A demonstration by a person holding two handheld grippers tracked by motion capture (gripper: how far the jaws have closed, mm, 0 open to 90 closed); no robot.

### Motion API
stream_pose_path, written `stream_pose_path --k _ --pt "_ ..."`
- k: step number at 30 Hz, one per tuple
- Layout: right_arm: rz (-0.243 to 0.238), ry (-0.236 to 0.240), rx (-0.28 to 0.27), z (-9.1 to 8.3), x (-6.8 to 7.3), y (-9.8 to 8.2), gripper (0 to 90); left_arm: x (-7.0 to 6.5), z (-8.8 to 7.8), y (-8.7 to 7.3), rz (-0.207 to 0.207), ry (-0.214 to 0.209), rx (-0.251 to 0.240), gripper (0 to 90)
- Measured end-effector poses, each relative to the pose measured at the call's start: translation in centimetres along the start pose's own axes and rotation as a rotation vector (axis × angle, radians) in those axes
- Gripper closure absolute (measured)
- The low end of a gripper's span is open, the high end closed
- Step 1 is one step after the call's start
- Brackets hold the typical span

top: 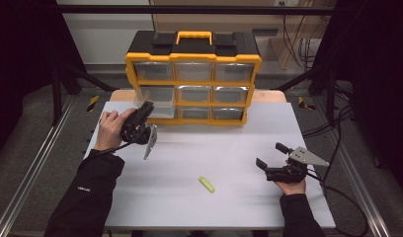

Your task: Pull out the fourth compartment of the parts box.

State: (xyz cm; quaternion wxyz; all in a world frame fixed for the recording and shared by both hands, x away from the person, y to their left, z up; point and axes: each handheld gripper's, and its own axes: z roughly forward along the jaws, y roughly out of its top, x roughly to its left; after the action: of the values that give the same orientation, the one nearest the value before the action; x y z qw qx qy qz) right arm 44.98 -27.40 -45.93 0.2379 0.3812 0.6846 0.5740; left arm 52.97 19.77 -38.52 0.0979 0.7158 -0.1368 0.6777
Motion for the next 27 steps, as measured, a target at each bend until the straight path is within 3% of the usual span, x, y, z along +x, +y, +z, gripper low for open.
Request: stream_pose_path --k 27 --pt "-0.003 0.001 0.002 0.0 0.0 0.0 0.4 -0.4 -1.1 -0.1 -0.004 0.009 -0.012 77.8"
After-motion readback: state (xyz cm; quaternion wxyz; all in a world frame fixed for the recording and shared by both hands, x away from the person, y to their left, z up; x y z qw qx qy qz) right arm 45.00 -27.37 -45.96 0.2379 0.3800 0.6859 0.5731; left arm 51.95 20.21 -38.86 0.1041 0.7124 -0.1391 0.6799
